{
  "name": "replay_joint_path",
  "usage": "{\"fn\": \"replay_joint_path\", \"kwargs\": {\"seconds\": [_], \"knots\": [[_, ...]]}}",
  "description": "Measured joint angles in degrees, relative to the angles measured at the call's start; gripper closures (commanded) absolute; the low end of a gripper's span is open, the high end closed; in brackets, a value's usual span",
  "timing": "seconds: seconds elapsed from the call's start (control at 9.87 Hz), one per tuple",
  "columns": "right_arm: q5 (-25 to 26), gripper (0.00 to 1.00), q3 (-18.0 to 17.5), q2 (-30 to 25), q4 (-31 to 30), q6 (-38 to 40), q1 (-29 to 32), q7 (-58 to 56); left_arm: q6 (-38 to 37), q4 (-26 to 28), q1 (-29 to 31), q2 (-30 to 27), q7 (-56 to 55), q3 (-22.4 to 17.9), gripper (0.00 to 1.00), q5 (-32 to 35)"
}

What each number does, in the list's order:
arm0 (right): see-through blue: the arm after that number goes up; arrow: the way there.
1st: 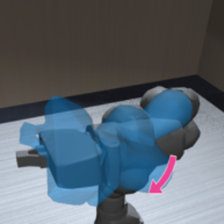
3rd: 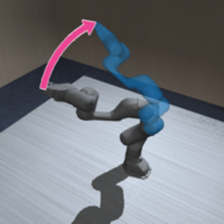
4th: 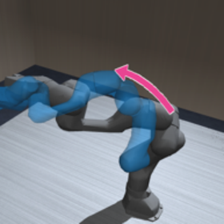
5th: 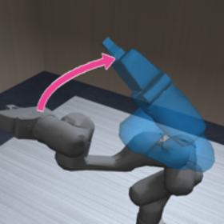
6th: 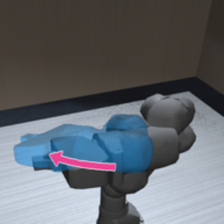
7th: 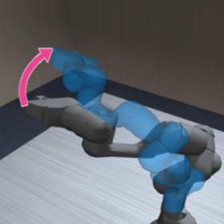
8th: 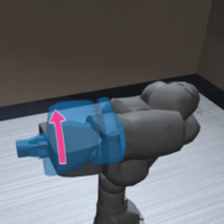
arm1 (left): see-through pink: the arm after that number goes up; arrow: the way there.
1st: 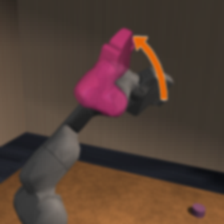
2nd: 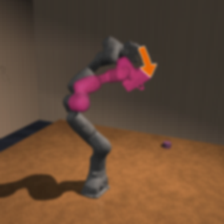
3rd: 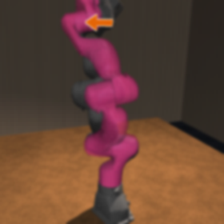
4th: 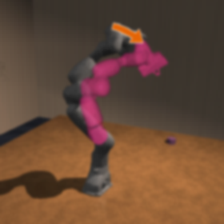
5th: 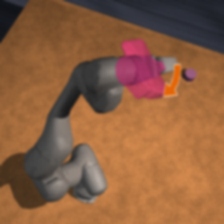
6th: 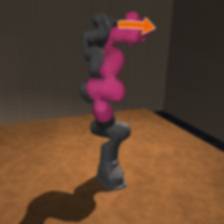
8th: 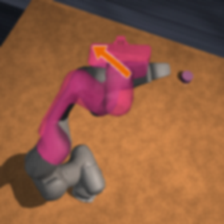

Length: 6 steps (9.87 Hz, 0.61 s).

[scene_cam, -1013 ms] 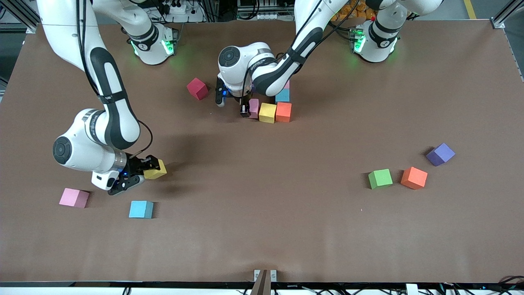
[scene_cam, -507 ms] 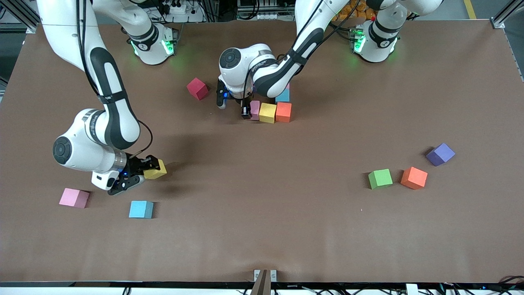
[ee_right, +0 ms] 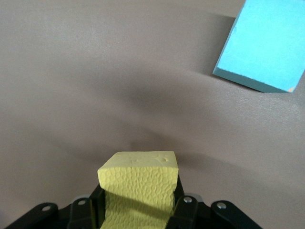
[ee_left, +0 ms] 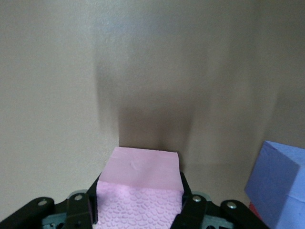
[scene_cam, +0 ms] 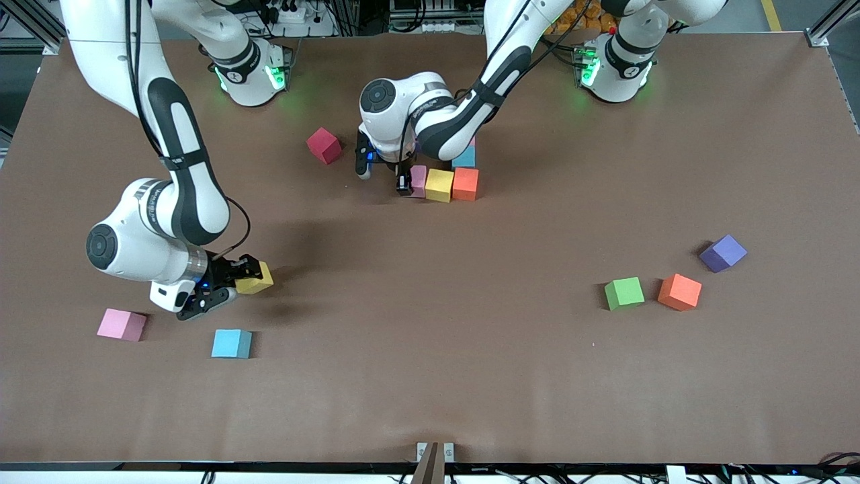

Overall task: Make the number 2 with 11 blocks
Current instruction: 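Open the left gripper to release the pink cube and raise it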

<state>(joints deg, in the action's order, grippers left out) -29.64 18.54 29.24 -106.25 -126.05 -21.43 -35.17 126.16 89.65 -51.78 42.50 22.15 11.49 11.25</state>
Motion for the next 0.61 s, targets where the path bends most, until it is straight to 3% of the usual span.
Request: {"fn": "replay_joint_path", "kwargs": {"seconds": [0.2, 0.41, 0.51, 0.61], "knots": [[0.0, 0.8, 0.01, 0.0, 0.0, 0.0, 0.0, 0.0, 1.02, -0.01, -0.86, 0.26, -0.05, -1.16, 0.96, 0.0], [0.0, 0.8, 0.01, 0.0, 0.0, 0.02, 0.0, 0.0, 1.42, -0.1, -1.09, 0.51, -0.62, -1.23, 0.82, 0.0], [0.0, 0.8, 0.01, 0.0, 0.0, 0.02, 0.0, 0.0, 1.55, -0.27, -1.13, 0.59, -1.71, -1.26, 0.37, 0.0], [0.0, 0.8, 0.01, 0.0, 0.0, 0.02, 0.0, 0.01, 1.62, -0.41, -1.16, 0.69, -2.57, -1.28, 0.0, 0.0]]}}
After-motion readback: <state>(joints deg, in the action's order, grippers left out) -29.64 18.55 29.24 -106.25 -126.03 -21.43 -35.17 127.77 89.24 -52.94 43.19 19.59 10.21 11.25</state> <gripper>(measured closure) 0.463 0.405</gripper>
